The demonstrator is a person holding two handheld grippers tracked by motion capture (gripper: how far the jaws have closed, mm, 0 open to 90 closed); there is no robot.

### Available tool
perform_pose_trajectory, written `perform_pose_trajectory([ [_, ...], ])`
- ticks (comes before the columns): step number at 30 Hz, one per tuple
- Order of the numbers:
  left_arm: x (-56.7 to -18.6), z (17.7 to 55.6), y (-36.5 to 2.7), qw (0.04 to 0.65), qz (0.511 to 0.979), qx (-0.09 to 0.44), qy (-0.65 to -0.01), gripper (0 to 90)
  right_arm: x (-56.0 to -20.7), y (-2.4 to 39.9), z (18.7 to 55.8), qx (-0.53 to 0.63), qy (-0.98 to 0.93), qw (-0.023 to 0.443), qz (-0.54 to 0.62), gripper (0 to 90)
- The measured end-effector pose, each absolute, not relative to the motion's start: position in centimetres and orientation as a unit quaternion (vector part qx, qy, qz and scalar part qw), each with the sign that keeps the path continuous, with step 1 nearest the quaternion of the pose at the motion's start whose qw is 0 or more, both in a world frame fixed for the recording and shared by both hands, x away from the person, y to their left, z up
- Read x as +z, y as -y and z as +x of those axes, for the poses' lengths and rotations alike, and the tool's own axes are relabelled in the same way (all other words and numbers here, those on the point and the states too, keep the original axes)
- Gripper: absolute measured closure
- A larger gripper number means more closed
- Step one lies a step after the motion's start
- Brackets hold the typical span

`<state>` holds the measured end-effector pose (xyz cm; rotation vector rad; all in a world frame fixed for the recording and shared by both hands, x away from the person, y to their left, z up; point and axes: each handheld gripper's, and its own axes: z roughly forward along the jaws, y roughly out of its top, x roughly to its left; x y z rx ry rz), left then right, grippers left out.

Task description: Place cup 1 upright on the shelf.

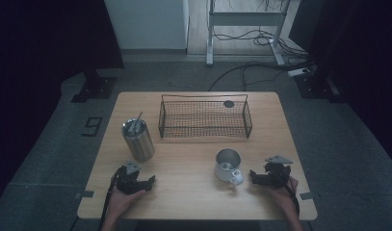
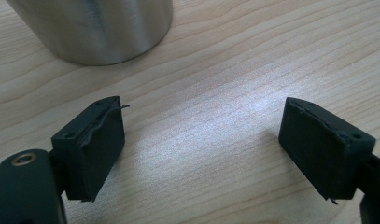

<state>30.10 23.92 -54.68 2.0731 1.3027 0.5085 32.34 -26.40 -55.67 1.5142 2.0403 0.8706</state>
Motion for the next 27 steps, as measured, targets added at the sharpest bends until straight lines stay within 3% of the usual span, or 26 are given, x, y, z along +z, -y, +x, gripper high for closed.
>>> perform_pose_trajectory([
  [27, -54.67, 29.93, -23.87, 0.315, 0.787, 0.194, -0.494, 15.6, -55.66, 26.90, 31.87, 0.311, -0.724, 0.236, 0.569, 0.7],
])
